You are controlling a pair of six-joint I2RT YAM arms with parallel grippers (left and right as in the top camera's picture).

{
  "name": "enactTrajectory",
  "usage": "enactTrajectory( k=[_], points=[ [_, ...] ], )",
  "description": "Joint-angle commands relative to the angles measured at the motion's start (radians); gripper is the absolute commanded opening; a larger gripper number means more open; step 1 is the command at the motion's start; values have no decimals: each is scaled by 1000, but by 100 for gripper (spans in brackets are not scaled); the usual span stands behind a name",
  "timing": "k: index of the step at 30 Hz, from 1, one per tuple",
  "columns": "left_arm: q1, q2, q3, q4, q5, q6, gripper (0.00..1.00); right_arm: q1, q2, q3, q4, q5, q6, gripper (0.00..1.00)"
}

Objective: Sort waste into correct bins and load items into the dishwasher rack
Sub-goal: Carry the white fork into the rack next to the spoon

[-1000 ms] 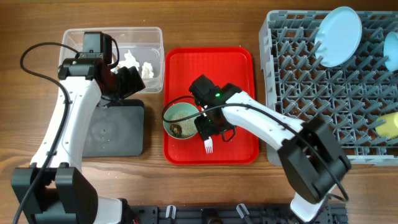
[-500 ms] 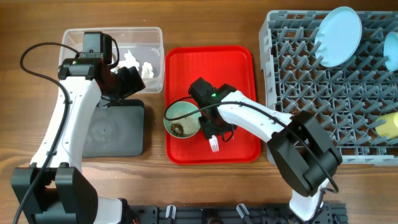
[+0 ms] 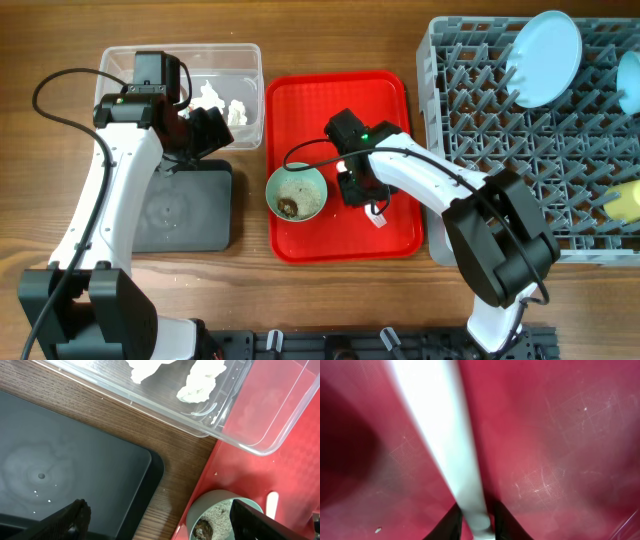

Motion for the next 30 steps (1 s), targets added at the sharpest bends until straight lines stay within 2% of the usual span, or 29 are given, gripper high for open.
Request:
enactTrajectory(
  k=[1, 12, 19, 24, 30],
  points=[
    [4, -21, 6, -1, -13, -17, 91, -2, 32, -10, 0, -50, -31, 19],
    [4, -21, 6, -5, -13, -17, 91, -2, 32, -10, 3, -66, -15, 4],
    [3, -21, 6, -1, 7, -16, 91, -18, -30, 45, -38, -66, -18, 4],
    [3, -21, 6, 0, 39, -16, 90, -104, -167, 112, -87, -66, -82, 4],
    [-24, -21, 6, 0, 66, -17, 89, -286, -367, 151, -158, -66, -195, 4]
  ],
)
